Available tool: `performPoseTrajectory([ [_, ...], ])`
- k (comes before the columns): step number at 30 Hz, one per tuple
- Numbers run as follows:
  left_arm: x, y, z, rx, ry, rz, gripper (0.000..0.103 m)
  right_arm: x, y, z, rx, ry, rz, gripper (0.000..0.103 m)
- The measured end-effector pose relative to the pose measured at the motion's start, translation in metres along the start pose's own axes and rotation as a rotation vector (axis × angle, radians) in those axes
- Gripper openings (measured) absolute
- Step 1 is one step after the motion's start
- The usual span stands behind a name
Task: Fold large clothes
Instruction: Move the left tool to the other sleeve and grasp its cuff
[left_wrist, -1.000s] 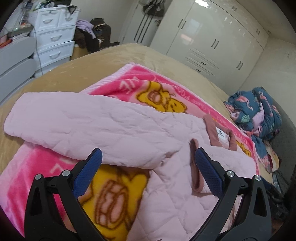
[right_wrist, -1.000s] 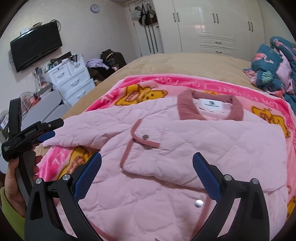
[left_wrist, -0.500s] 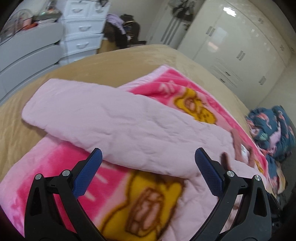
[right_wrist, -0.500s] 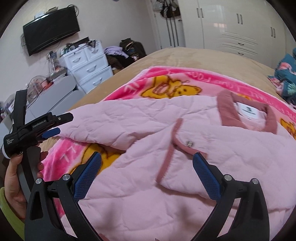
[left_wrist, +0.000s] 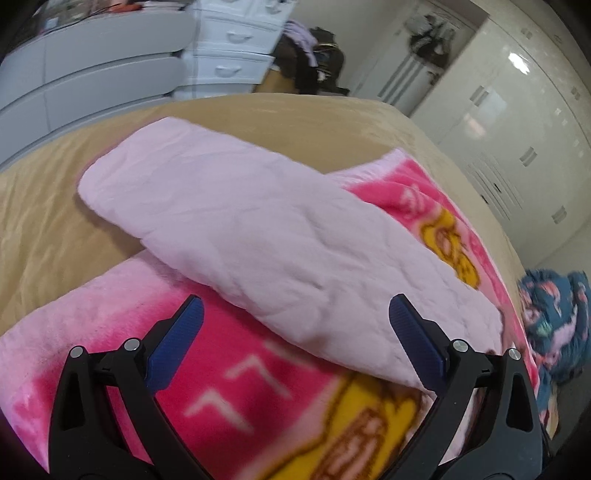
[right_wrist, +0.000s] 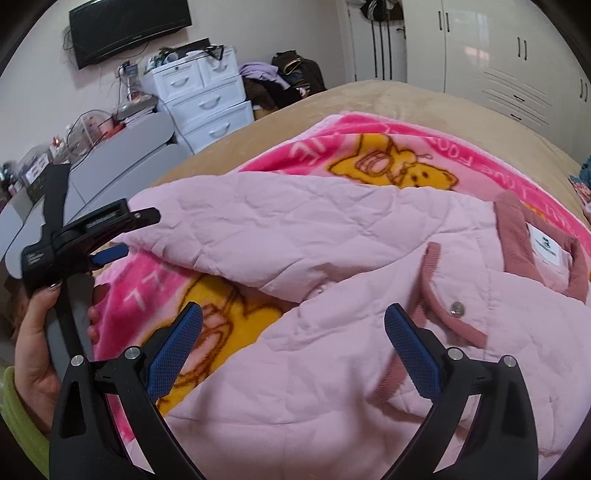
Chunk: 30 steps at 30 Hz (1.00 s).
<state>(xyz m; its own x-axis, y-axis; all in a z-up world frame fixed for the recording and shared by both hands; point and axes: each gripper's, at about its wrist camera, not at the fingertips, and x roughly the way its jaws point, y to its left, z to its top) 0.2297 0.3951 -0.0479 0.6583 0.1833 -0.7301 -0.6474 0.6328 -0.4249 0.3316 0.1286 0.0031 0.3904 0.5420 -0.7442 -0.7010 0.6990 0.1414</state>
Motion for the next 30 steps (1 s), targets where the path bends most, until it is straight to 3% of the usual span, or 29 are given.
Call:
performPoseTrajectory([
  [6, 0.017, 0.024, 0.003, -0.093, 0.002, 0.012, 0.094, 0.008, 0.002, -0.005, -0.017, 0.024, 0.000, 0.098],
  [11, 0.027, 0.041, 0.007, -0.176, -0.011, -0.025, 0.094, 0.014, -0.003, -0.014, -0.019, 0.061, -0.009, 0.098],
  [17, 0.033, 0.056, 0.016, -0.309, -0.089, -0.095, 0.094, 0.010, -0.014, -0.022, -0.013, 0.066, -0.039, 0.098],
  [21, 0.032, 0.058, 0.020, -0.340, -0.133, -0.131, 0.093, 0.000, -0.025, -0.029, 0.010, 0.063, -0.060, 0.098],
  [22, 0.030, 0.059, 0.019, -0.341, -0.149, -0.135, 0.082, -0.004, -0.028, -0.031, 0.019, 0.056, -0.065, 0.098],
  [23, 0.029, 0.059, 0.019, -0.347, -0.156, -0.129, 0.049, -0.009, -0.032, -0.033, 0.028, 0.050, -0.069, 0.098],
  [25, 0.029, 0.059, 0.019, -0.340, -0.155, -0.126, 0.017, -0.015, -0.036, -0.035, 0.047, 0.042, -0.074, 0.098],
  [26, 0.028, 0.057, 0.020, -0.325, -0.156, -0.138, 0.011, -0.018, -0.038, -0.037, 0.055, 0.037, -0.073, 0.098],
  [30, 0.004, 0.039, 0.027, -0.272, -0.221, -0.196, 0.006, -0.036, -0.045, -0.042, 0.089, 0.010, -0.081, 0.098],
])
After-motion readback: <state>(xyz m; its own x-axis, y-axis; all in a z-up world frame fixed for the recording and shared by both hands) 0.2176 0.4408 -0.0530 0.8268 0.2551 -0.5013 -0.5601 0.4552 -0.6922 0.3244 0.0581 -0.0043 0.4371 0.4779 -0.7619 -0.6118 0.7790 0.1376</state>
